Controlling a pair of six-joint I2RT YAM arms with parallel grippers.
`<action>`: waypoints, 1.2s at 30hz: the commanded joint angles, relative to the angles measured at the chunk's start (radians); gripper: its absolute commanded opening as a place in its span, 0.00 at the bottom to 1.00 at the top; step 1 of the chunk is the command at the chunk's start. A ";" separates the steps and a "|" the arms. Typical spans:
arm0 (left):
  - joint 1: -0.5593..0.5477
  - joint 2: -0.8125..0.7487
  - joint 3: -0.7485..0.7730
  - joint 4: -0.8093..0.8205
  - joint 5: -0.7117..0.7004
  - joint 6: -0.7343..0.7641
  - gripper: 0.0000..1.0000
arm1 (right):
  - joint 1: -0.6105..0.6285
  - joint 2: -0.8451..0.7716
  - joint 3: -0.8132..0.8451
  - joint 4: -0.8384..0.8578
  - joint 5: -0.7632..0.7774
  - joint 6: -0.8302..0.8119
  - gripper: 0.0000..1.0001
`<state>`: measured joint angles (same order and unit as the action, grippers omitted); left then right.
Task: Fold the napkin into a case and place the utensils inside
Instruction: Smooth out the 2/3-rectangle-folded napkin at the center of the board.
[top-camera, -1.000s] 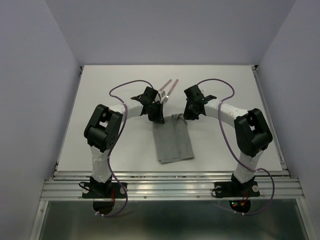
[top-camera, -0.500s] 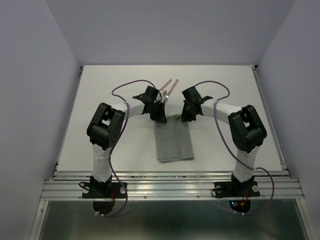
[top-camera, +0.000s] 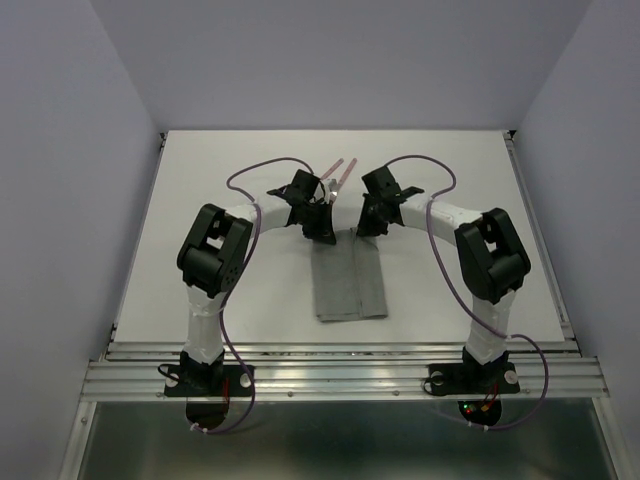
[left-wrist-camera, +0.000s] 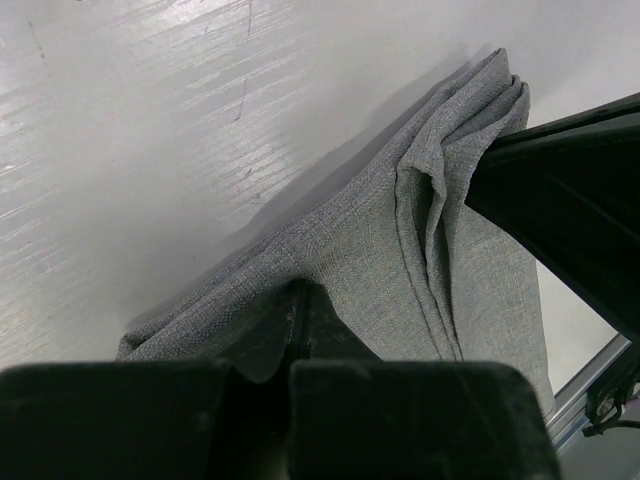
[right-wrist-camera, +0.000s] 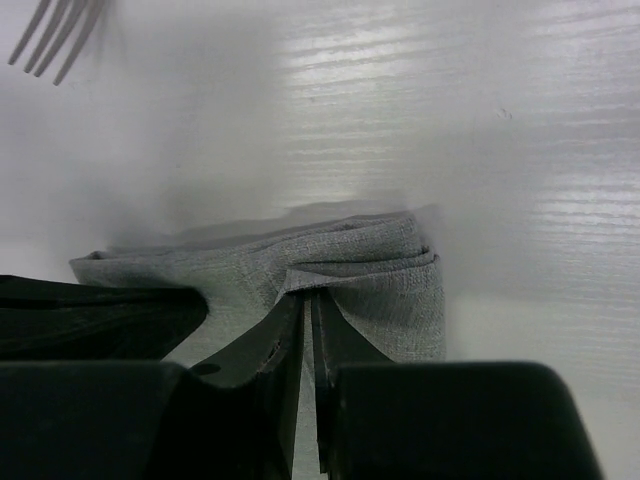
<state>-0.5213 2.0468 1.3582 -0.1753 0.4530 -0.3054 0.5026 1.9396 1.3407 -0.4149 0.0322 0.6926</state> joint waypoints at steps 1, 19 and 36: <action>-0.002 0.039 0.021 -0.026 -0.013 0.038 0.00 | 0.002 0.022 0.063 0.030 -0.021 -0.018 0.13; -0.002 0.041 0.044 -0.039 -0.013 0.060 0.00 | 0.011 0.110 0.078 0.022 -0.008 0.021 0.11; -0.008 -0.163 -0.068 0.062 0.047 -0.107 0.00 | 0.011 0.105 0.041 0.010 0.089 0.180 0.13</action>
<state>-0.5224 1.9839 1.3300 -0.1753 0.4484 -0.3248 0.5056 2.0258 1.4101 -0.4038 0.0612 0.8085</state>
